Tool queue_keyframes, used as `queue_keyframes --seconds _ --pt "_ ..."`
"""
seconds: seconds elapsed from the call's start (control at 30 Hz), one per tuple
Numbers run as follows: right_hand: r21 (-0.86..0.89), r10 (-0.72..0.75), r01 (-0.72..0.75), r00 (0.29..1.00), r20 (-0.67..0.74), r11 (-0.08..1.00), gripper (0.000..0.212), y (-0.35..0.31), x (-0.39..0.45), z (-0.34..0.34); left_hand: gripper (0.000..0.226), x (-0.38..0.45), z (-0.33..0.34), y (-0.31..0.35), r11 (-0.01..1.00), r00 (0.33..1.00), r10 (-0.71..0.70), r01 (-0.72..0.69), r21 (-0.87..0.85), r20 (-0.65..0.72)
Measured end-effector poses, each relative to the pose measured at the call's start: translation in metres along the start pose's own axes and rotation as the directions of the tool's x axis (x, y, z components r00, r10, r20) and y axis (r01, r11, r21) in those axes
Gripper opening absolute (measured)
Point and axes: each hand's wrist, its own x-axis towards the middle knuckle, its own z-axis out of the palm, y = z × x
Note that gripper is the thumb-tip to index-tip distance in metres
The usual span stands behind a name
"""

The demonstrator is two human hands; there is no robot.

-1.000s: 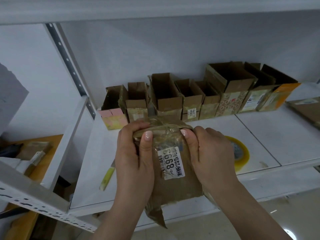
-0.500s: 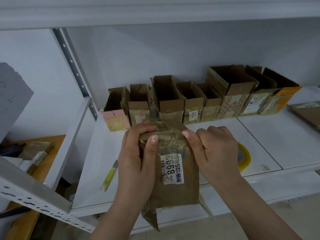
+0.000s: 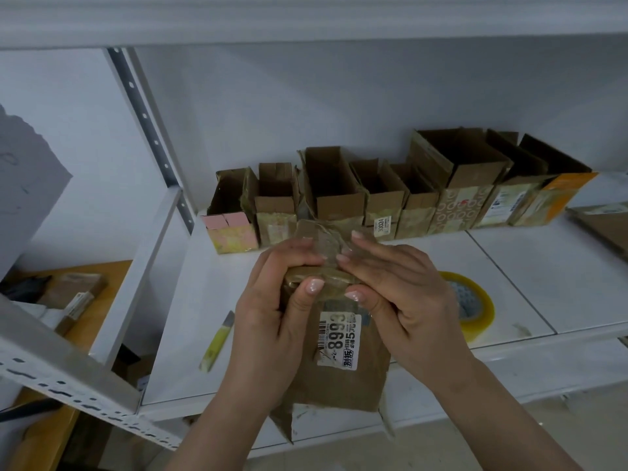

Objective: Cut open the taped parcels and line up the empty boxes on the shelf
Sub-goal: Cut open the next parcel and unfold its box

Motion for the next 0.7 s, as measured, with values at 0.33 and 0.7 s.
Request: queue_keyframes --seconds 0.33,0.7 --pt "-0.044 -0.009 0.009 1.000 0.014 0.999 0.038 -0.006 -0.002 0.003 0.055 -0.011 0.008 -0.007 0.994 0.994 -0.100 0.101 -0.029 0.034" --pt "0.207 0.349 -0.390 0.913 0.209 0.897 0.039 0.010 0.005 -0.034 0.039 0.002 -0.020 -0.020 0.998 0.998 -0.065 0.064 0.020 0.019"
